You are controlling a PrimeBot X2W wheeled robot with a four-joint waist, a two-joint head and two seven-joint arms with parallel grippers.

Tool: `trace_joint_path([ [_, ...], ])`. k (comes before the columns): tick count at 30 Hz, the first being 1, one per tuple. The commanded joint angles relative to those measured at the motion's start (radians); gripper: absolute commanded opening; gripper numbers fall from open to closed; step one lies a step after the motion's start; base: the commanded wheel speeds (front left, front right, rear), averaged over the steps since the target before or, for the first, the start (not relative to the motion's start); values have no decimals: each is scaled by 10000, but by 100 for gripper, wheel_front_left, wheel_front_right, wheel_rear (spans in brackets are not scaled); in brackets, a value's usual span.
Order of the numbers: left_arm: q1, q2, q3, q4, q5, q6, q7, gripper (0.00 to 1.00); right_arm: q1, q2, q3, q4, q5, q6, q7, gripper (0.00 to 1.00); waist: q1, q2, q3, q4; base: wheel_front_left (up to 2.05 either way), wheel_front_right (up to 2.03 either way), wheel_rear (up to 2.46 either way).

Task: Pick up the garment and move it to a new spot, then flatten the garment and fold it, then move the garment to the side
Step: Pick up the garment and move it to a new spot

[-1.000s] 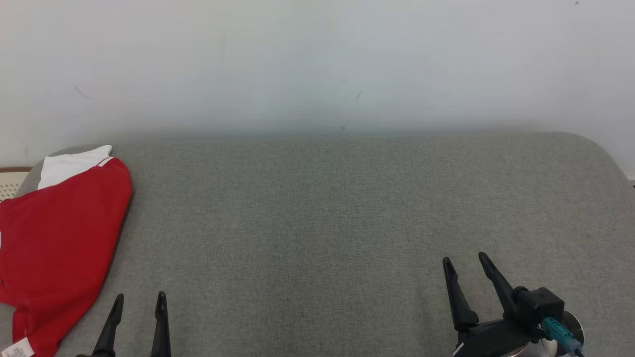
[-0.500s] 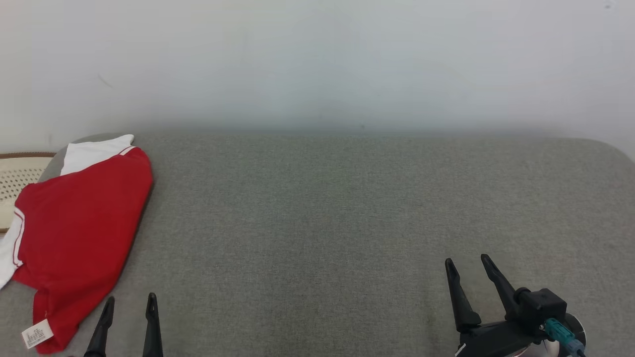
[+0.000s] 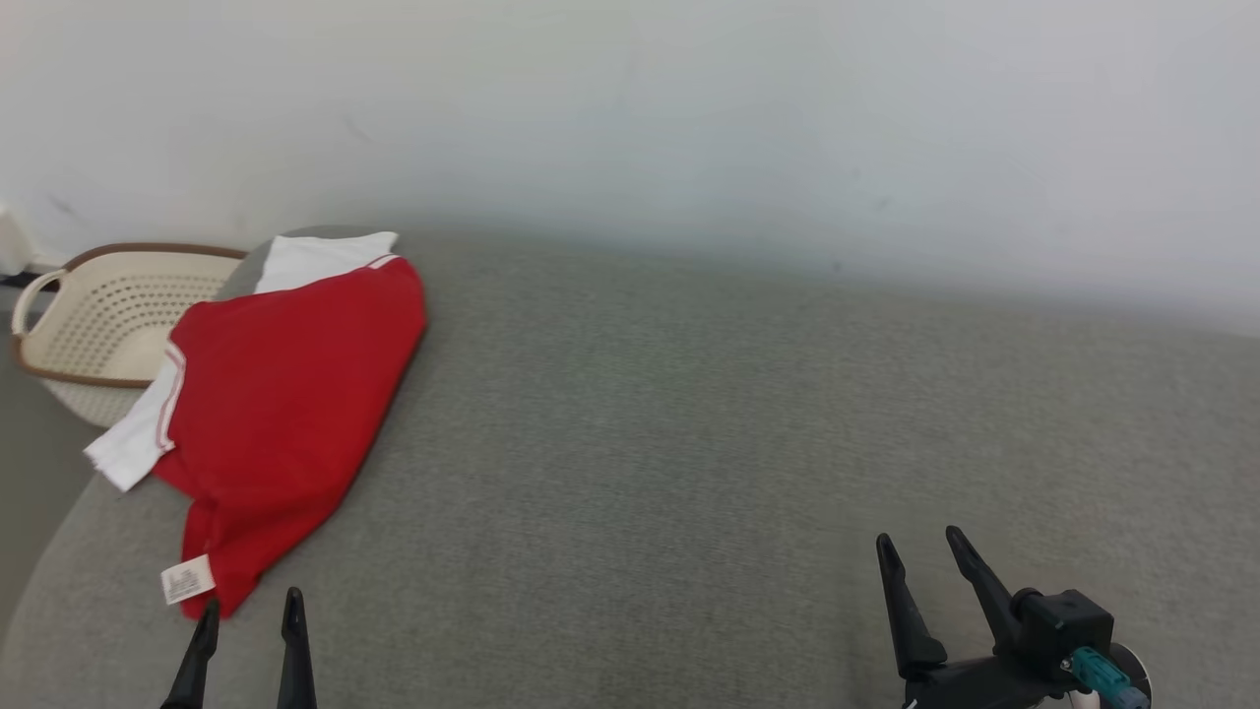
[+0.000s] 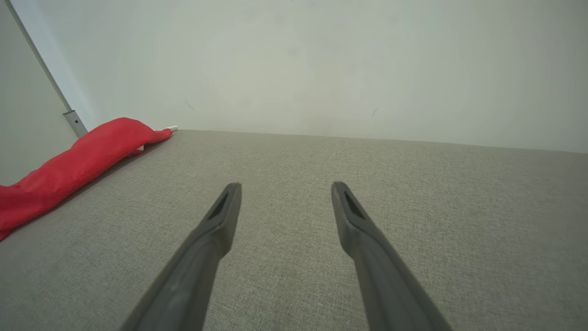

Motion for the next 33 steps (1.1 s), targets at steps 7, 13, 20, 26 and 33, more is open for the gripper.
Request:
trace_joint_path([
  [7, 171, 44, 54, 71, 64, -54, -14, 100, 43, 32, 118, 137, 109, 4, -83, 100, 0, 0, -184, 1348, 0, 0, 0],
  [13, 238, 86, 119, 134, 95, -61, -12, 100, 32, 57, 247, 248, 170, 4, -139, 100, 0, 0, -253, 1903, 0, 0, 0],
  [20, 309, 114, 118, 127, 113, -79, -14, 100, 54, 105, 276, 323, 155, 4, -198, 100, 0, 0, -309, 2437, 0, 0, 0],
  [26, 359, 189, 216, 189, 93, -55, -12, 100, 5, 164, 353, 425, 175, 4, -251, 100, 0, 0, -339, 2650, 0, 0, 0],
  [33, 367, 174, 309, 80, 89, 40, -12, 100, -95, 141, 403, 501, 182, 4, -279, 100, 0, 0, -299, 2698, 0, 0, 0],
])
